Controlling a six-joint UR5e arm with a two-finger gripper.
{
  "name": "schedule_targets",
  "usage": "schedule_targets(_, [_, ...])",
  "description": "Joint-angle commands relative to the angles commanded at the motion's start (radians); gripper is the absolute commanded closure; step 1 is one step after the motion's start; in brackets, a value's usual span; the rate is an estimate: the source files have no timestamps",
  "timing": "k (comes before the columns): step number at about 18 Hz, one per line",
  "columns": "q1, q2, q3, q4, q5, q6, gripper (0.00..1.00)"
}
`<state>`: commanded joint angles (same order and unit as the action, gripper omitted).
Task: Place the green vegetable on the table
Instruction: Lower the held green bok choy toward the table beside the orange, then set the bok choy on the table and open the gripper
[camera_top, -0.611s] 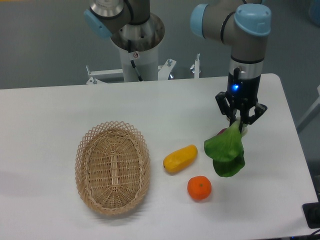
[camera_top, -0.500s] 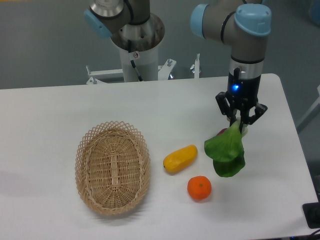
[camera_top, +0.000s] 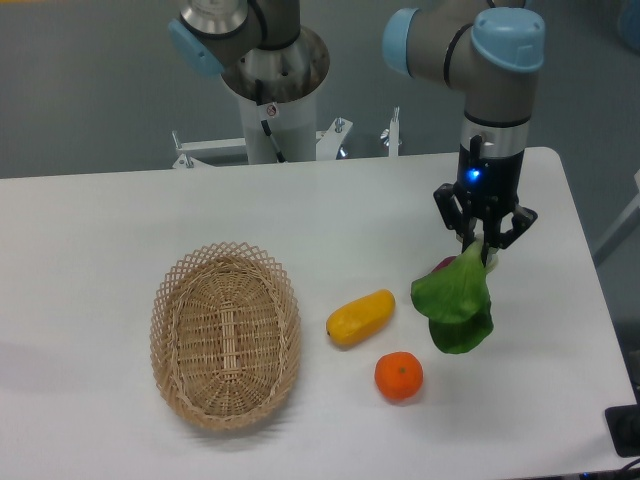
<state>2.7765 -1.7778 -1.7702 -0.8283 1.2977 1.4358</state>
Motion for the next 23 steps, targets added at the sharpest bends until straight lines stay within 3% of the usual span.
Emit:
schedule_targets(7, [0.000,-0.055,0.000,0.008,0.034,0.071,0.68])
schedule_targets(11, [-0.002,-0.155,0.008,0.119,0.086,0.094,0.68])
schedule_targets(13, [-0.005,-0.193,0.021,0.149,0.106,0.095,0.68])
schedule_targets(19, [-0.003,-0.301,0.089,0.158,0.107,0.167,0.68])
schedule_targets(23, [-0.005,-0.322,0.092,0.163,0.107,0.169,0.68])
